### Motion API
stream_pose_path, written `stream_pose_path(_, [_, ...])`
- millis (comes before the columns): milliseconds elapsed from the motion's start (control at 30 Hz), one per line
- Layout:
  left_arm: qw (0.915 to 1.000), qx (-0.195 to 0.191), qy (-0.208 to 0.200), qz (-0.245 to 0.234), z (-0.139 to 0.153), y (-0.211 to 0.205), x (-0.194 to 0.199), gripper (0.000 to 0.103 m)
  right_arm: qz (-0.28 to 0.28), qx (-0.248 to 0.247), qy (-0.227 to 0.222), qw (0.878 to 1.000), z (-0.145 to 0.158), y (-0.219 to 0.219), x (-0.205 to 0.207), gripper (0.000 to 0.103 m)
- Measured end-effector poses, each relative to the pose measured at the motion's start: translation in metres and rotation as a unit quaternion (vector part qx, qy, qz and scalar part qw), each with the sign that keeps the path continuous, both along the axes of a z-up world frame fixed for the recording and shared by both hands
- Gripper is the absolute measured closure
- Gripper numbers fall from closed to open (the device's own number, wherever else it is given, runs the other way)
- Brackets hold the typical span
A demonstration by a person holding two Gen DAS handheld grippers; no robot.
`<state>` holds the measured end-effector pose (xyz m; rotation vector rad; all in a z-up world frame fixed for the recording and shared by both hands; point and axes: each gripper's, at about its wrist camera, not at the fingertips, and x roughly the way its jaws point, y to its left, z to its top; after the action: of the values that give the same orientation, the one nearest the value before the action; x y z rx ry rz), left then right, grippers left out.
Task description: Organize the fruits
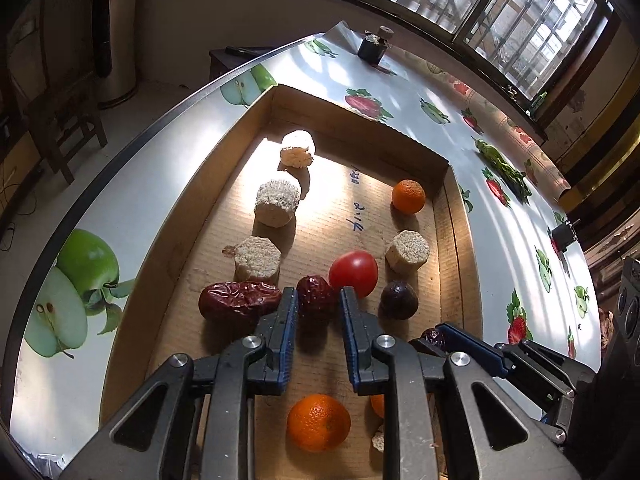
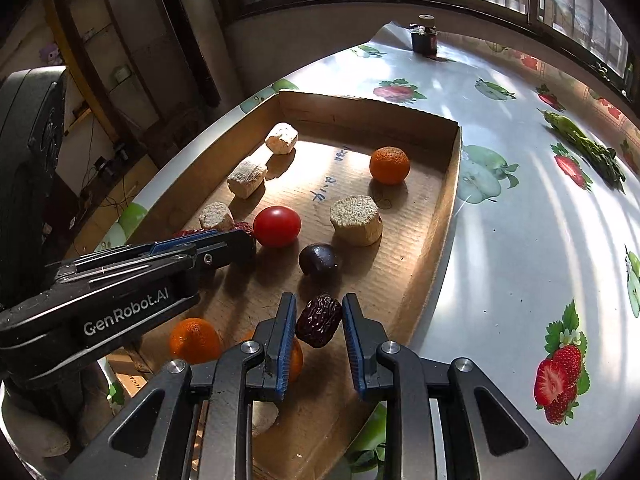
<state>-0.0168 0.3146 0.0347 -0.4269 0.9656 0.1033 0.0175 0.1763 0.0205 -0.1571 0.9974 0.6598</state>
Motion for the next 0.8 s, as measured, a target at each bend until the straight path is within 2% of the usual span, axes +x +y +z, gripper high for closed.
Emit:
stream_pose_path(67, [1.0,0.0,-0.004,0.007,0.007,0.0,-0.007,0.077,-0.001,0.006,-0.003,1.0,0.002,-0.002,-0.003,0.077])
stream_pose_path(133, [0.9998,0.003,-0.011,0.015,0.017,-0.002,-0.017,0.066,-0.005,0.013,-0.005,1.0,0.006,-0.006,-0.008,0.072])
stream_pose_path(167, [0.9996,0.01,-0.02,0.017,0.023,-0.004,-0.023,0.064,-0.006,0.019,-0.007,1.0,0.009,-0.009,-0.01,0.07])
stream_pose_path(267, [0.9972,0.049,-0.049,0.028,0.044,-0.014,-0.043,0.053,-0.023,0.035,-0.024,0.999,0.022,-0.026,-0.023,0.069])
stream_pose_path(333, [0.9927,0.088,-0.07,0.044,0.057,-0.024,-0.058,0.039,-0.039,0.049,-0.04,0.997,0.032,-0.041,-0.035,0.064])
stream_pose_path(367, [0.989,0.112,-0.078,0.056,0.063,-0.029,-0.066,0.036,-0.05,0.055,-0.048,0.996,0.037,-0.05,-0.042,0.062])
stream_pose_path(433, [0.9766,0.171,-0.096,0.088,0.076,-0.041,-0.082,0.02,-0.074,0.052,-0.068,0.994,0.044,-0.068,-0.055,0.058])
stream_pose_path(533, [0.9576,0.222,-0.124,0.136,0.091,-0.055,-0.104,0.004,-0.109,0.039,-0.098,0.988,0.052,-0.093,-0.073,0.056])
stream_pose_path(600, [0.951,0.23,-0.14,0.151,0.096,-0.062,-0.115,0.003,-0.134,0.037,-0.11,0.984,0.054,-0.11,-0.082,0.055])
stream_pose_path(667, [0.9486,0.235,-0.146,0.153,0.098,-0.069,-0.121,0.003,-0.16,0.042,-0.116,0.979,0.053,-0.126,-0.09,0.054])
stream_pose_path(800, [0.947,0.249,-0.143,0.143,0.097,-0.084,-0.126,0.003,-0.174,0.046,-0.118,0.976,0.053,-0.14,-0.099,0.053])
